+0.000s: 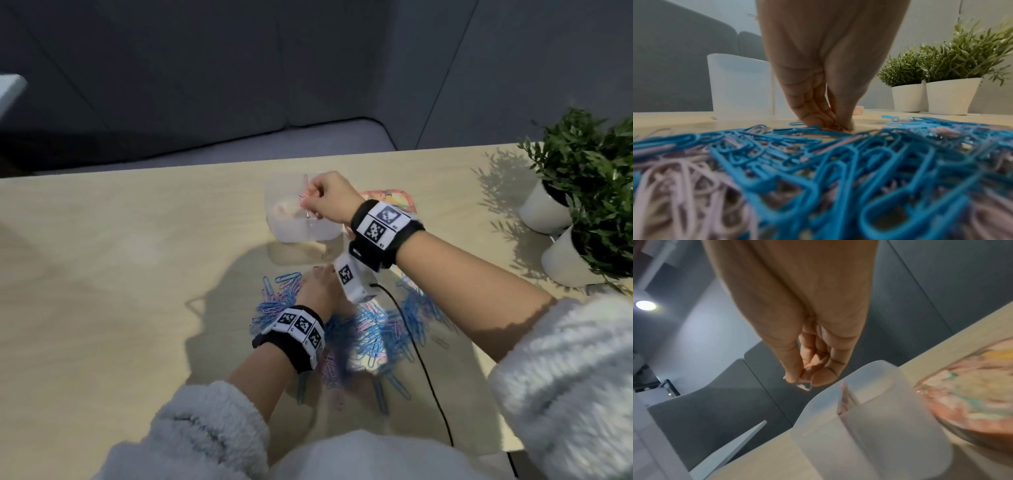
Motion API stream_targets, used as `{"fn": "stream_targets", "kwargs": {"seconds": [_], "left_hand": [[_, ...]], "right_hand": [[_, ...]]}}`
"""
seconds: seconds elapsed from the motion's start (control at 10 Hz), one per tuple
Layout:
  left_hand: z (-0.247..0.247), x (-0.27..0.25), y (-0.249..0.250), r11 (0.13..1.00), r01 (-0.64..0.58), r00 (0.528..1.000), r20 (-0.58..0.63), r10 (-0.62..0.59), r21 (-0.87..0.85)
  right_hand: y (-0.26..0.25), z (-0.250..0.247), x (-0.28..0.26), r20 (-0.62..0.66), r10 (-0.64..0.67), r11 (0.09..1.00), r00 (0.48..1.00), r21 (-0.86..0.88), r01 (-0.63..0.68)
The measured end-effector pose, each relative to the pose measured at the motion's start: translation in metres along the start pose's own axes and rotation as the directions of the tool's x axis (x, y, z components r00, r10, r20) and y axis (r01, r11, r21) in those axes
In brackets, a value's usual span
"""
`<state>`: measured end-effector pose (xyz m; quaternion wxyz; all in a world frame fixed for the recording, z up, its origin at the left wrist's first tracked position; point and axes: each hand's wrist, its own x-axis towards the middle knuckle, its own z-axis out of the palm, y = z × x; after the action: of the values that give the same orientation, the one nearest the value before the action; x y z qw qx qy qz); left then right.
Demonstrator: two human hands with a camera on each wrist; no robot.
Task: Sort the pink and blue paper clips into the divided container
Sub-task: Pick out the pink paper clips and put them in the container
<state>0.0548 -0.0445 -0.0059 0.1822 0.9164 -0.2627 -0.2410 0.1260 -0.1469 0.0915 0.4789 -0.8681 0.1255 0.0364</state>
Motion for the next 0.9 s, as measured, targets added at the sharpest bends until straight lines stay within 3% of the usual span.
{"fn": "stream_targets", "kwargs": {"seconds": [0.2,0.3,0.4,0.5,0.6,0.7,0.8,0.9], "left_hand": [[0.007,0.0,-0.007,0.958,0.15,0.987,-0.016,-0.159,-0.245],[-0.005,-0.006,-0.003,0.963,0.097,0.993,-0.04,-0.11,-0.252],[-0.019,-0.008,-0.003,0.976,-0.214,0.957,-0.189,0.219,0.05],[-0.045,0.001,-0.014,0.976,-0.209,0.946,-0.265,0.187,-0.056],[-0.087,0.015,-0.025,0.971,-0.212,0.854,-0.504,0.127,-0.115],[-0.115,0.034,-0.035,0.982,-0.185,0.836,-0.53,0.141,-0.032],[-0.123,0.046,-0.042,0.995,-0.1,0.916,-0.39,0.094,0.006],[-0.111,0.037,-0.045,0.972,-0.205,0.833,-0.501,0.237,0.12]], "right_hand": [[-0.011,0.025,0.033,-0.064,0.053,0.998,0.997,-0.041,-0.055],[-0.008,0.024,0.03,-0.036,0.083,0.996,0.996,0.026,-0.082],[-0.004,0.009,0.013,-0.125,0.08,0.977,0.989,0.205,-0.053],[0.019,-0.011,-0.012,-0.191,0.146,0.907,0.971,0.417,-0.054],[0.058,-0.018,-0.042,-0.144,0.211,0.92,0.967,0.363,-0.147],[0.089,-0.013,-0.072,-0.101,0.262,0.957,0.96,0.153,-0.245],[0.11,-0.004,-0.093,-0.06,0.216,0.965,0.974,-0.141,-0.223],[0.122,-0.001,-0.11,-0.011,0.228,0.94,0.974,-0.259,-0.223]]}}
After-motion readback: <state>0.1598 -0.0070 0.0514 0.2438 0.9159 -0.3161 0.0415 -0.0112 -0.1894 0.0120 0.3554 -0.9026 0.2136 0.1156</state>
